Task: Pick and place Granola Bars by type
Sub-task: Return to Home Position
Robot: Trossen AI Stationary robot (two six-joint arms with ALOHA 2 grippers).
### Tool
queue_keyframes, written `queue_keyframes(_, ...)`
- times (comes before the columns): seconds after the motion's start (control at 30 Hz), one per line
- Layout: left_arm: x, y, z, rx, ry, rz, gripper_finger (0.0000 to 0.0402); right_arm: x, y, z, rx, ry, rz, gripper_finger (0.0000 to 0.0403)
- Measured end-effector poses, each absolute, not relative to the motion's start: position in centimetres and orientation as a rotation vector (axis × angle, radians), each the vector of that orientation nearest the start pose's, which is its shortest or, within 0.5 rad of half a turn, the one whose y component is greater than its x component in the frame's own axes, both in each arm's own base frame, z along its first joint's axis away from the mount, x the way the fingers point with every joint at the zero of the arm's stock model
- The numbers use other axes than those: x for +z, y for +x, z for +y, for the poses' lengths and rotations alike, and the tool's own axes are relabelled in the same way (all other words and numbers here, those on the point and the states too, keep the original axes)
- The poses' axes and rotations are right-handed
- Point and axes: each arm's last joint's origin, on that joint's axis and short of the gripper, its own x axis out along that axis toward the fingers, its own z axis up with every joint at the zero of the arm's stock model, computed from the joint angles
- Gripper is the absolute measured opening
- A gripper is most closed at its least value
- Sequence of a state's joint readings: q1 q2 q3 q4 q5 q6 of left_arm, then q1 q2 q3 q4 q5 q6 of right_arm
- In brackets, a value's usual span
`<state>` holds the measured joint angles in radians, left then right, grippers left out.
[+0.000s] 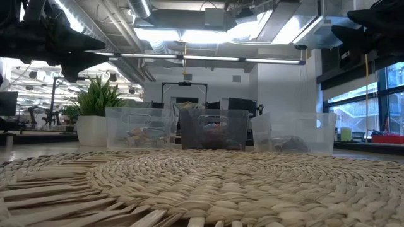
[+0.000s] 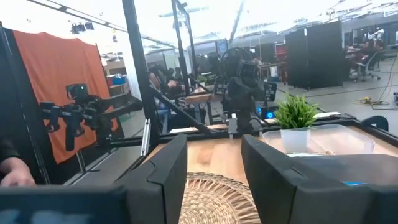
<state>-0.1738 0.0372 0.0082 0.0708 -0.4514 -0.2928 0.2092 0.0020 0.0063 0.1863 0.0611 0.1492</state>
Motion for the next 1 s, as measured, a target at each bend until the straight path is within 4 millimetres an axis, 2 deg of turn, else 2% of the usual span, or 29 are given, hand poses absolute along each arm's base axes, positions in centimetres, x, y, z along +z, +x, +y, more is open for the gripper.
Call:
queue_keyframes(0.23, 17.0, 9.7, -0.4, 0.27, -0.304, -0.08, 0.0181, 18.3, 9.4, 1.8, 0.16, 0.171, -0.169, 0.0155)
queue_keyframes(0.47, 17.0, 9.7, -0.4, 0.27, -0.304, -0.08, 0.0181, 16.8, 9.6, 1.9, 0.155, 0.155, -0.021, 0.0155)
queue_keyframes(1.0, 17.0, 9.7, -0.4, 0.27, -0.304, -0.08, 0.0182, 16.8, 9.6, 1.9, 0.16, 0.153, -0.016, 0.0155)
